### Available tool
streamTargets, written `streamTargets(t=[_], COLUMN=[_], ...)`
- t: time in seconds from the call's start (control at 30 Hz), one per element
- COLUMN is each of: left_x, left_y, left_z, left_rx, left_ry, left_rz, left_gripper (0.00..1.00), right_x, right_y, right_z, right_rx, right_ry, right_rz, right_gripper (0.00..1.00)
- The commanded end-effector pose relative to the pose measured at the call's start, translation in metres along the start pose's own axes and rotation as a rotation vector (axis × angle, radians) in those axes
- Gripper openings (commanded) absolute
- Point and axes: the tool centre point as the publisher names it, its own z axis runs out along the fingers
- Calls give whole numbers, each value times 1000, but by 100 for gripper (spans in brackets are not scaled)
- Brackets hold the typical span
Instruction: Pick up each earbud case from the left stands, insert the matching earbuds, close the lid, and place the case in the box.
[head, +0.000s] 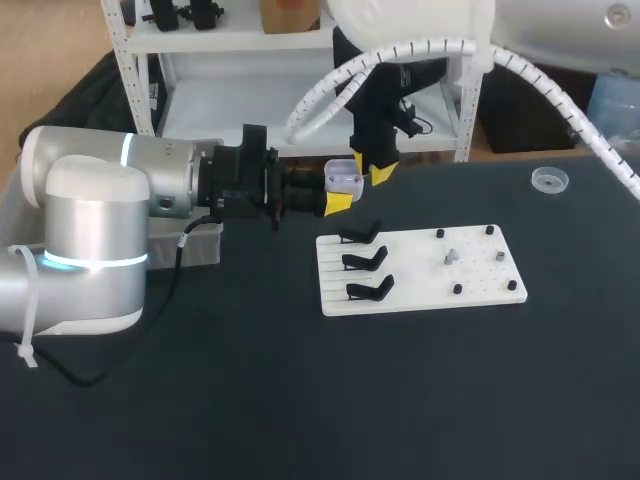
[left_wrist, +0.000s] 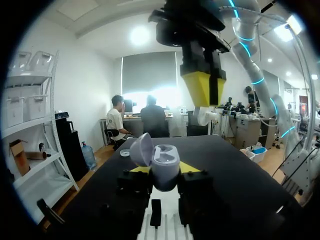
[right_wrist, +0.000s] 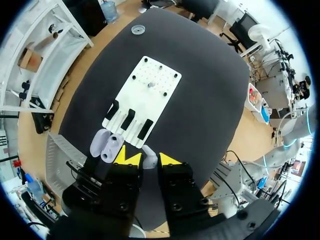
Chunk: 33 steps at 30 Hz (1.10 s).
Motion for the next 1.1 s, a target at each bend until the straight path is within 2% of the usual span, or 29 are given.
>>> streamTargets(t=[0.03,0.27,0.57,0.8,1.1], left_x=[0,0,0,0,0], left_y=[-2,-2,-2,-2,-2], left_z=[0,0,0,0,0], left_rx=[-5,-5,-5,-5,-5], left_ry=[-2,-2,-2,-2,-2], left_rz=[1,1,1,1,1], left_gripper=[0,0,0,0,0], right_x=[2,8,12,8,3], right_y=[4,21,32,35,40], right_z=[1,0,5,12,19], right_rx=[-21,-63,-93,-142,-148], right_ry=[3,-18,11,21,19], right_rz=[28,112,164,132,94], right_gripper=[0,0,0,0,0])
